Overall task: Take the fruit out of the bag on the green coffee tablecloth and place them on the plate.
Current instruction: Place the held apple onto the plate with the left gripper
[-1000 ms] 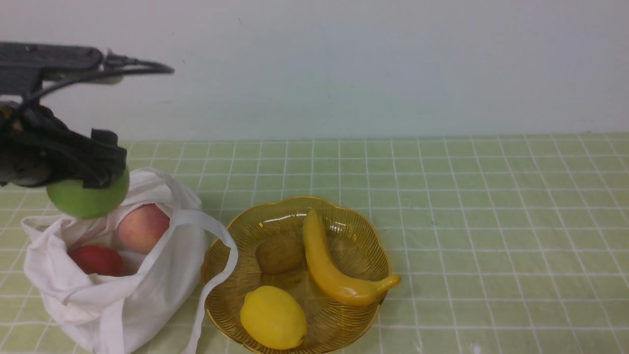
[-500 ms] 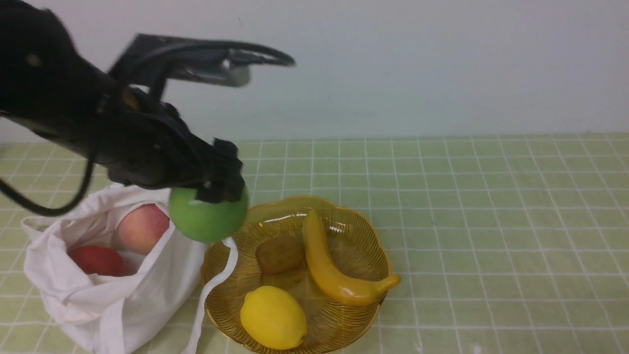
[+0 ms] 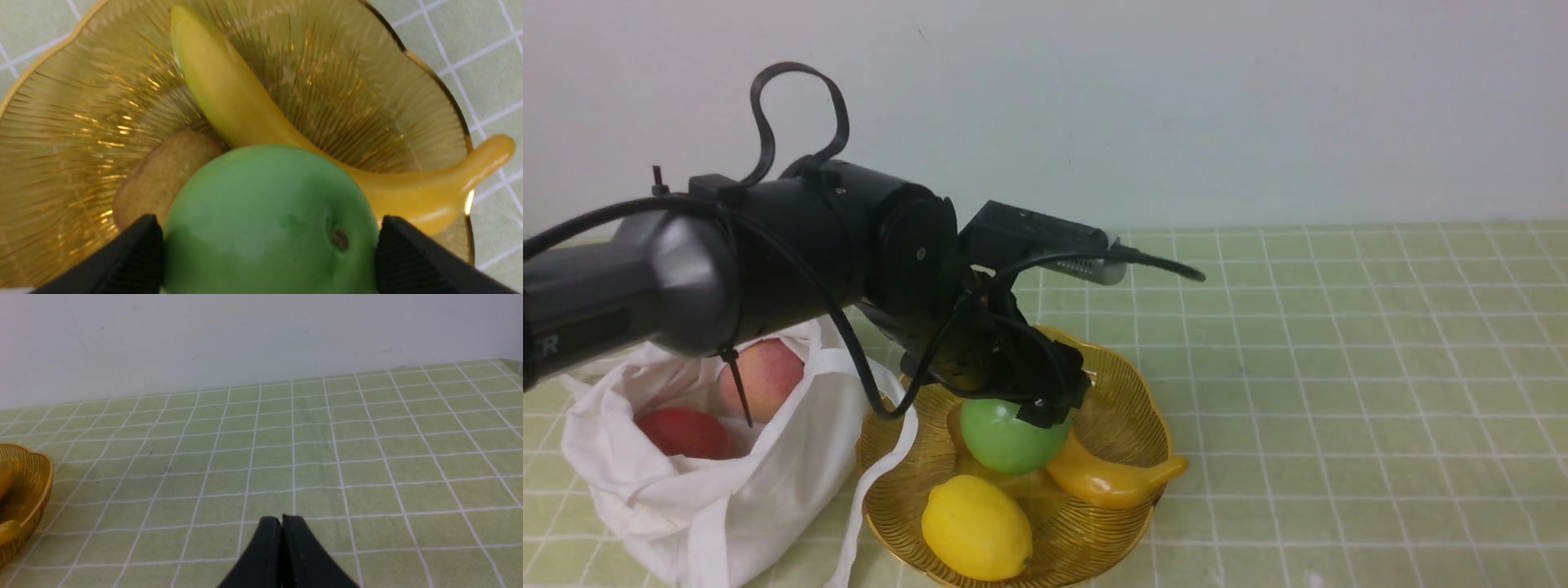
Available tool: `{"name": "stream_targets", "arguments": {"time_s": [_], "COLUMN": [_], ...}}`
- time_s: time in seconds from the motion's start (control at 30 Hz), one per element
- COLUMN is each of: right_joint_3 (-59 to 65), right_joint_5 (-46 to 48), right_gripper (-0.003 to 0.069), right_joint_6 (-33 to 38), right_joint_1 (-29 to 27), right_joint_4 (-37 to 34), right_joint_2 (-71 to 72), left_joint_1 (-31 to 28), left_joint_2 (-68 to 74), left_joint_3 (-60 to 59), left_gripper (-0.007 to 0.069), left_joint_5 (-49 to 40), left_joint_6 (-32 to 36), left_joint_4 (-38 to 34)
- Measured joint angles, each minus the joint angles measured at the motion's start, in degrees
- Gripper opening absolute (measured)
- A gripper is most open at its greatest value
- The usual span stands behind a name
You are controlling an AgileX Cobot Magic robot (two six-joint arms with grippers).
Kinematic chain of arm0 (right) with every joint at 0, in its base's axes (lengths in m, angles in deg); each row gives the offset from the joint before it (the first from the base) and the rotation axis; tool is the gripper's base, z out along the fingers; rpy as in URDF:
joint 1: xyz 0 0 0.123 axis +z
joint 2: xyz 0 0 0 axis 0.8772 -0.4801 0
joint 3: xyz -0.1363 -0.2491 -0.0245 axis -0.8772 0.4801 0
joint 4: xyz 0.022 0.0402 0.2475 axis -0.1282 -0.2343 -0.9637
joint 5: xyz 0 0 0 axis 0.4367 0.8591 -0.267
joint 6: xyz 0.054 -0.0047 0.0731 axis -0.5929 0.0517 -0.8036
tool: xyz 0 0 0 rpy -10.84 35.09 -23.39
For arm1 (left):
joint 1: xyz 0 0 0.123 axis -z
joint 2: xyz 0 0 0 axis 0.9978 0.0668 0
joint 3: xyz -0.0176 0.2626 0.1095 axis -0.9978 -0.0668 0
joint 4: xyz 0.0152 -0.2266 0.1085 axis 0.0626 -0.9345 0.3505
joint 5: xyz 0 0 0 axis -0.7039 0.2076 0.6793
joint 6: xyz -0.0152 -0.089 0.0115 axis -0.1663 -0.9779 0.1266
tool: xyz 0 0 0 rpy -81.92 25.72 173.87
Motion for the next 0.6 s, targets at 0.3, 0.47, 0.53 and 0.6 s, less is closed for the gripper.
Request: {"name": "stream_targets", "arguments": {"time_s": [0.3,0.47,0.53,0.6], "right_joint_3": [0.0,0.0,0.0,0.0], "right_joint_5": [0.0,0.0,0.0,0.0], "right_gripper": [-0.0015,-0.0015,-0.0015,-0.0015], "right_joint_6": [0.0,0.0,0.0,0.0], "right_joint_1": [0.0,0.0,0.0,0.0], "right_joint_4": [0.0,0.0,0.0,0.0], "right_joint_2": [0.0,0.0,0.0,0.0], "left_joint_1": [0.0,0.0,0.0,0.0], "left_joint_2": [0.0,-0.4,-1.2,-2.97], "left_joint_3": [0.04,0.04,0.04,0.04], "left_gripper": [0.0666,0.0683,0.0684,0.0685], "left_joint_5": [1.47,1.54,1.54,1.48], "left_joint_6": [0.2,0.33,0.33,0.33], "left_joint_4": [0.78,3.06,3.77,3.77]}}
